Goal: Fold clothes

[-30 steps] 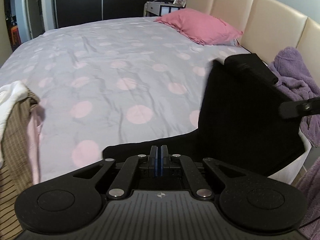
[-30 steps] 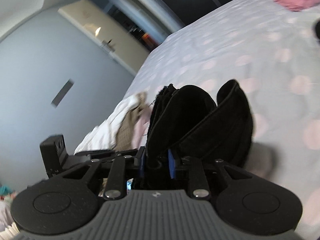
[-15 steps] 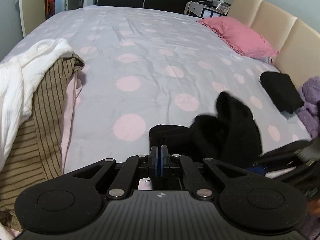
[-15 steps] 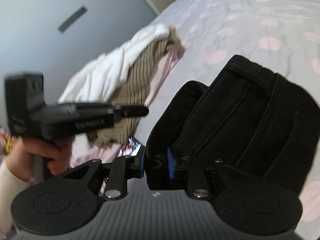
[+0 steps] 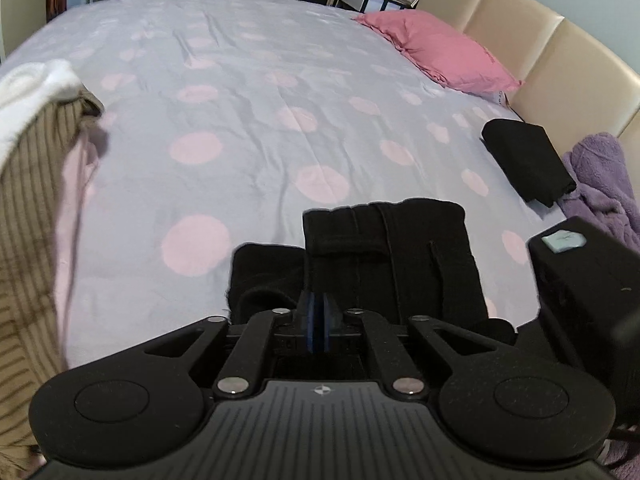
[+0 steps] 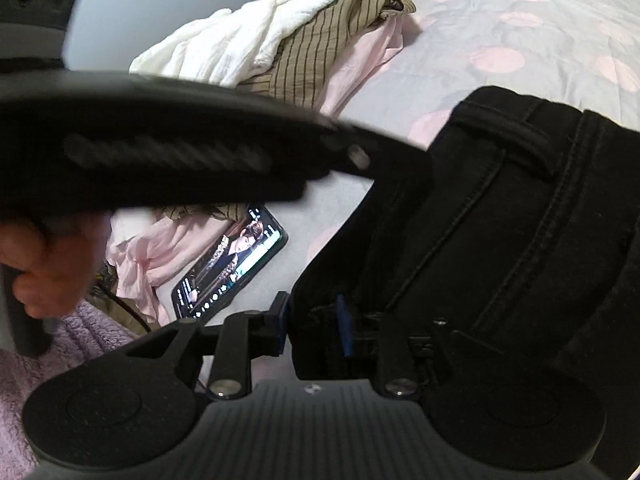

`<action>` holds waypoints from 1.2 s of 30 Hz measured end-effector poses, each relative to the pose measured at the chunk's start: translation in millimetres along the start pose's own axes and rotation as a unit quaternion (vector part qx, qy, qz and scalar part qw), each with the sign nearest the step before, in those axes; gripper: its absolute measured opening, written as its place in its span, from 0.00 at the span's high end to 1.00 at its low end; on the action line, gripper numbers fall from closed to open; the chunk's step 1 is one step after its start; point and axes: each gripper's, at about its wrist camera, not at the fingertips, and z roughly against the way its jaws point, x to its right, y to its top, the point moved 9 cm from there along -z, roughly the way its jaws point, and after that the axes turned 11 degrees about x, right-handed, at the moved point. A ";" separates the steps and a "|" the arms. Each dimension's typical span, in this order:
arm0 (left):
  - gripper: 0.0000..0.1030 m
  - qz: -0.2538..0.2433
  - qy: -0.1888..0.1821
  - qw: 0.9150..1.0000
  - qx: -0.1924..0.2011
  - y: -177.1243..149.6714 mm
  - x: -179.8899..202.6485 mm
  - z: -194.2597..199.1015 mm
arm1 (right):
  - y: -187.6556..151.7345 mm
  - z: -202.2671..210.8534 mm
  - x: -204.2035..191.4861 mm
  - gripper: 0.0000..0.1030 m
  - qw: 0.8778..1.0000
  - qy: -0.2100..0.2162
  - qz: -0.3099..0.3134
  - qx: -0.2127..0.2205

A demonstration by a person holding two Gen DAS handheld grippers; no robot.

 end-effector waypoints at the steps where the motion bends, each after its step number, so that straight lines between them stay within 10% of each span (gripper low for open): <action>1: 0.86 0.005 -0.006 1.000 0.005 0.2 1.3 -1.2 | 0.3 1.9 -1.3 0.65 1.000 0.001 0.003 0.004; 6: 0.66 0.016 -0.011 1.000 0.016 3.3 6.9 -2.5 | 2.0 13.2 -8.7 0.57 0.999 0.009 0.008 0.030; 16: 0.65 0.022 -0.004 0.999 0.026 6.1 14.2 -2.8 | 1.5 82.5 -3.0 0.42 0.997 0.000 0.025 0.071; 24: 0.61 0.011 -0.024 0.999 0.035 5.3 27.0 -3.4 | -5.7 167.8 67.9 0.41 0.983 -0.098 -0.017 0.156; 29: 0.87 0.003 -0.004 0.999 0.044 8.8 29.4 1.2 | -22.5 176.1 129.4 0.59 0.970 -0.171 -0.081 0.155; 36: 0.95 -0.019 0.034 0.997 0.063 18.0 33.9 19.3 | -27.0 169.8 148.9 0.59 0.966 -0.184 -0.091 0.156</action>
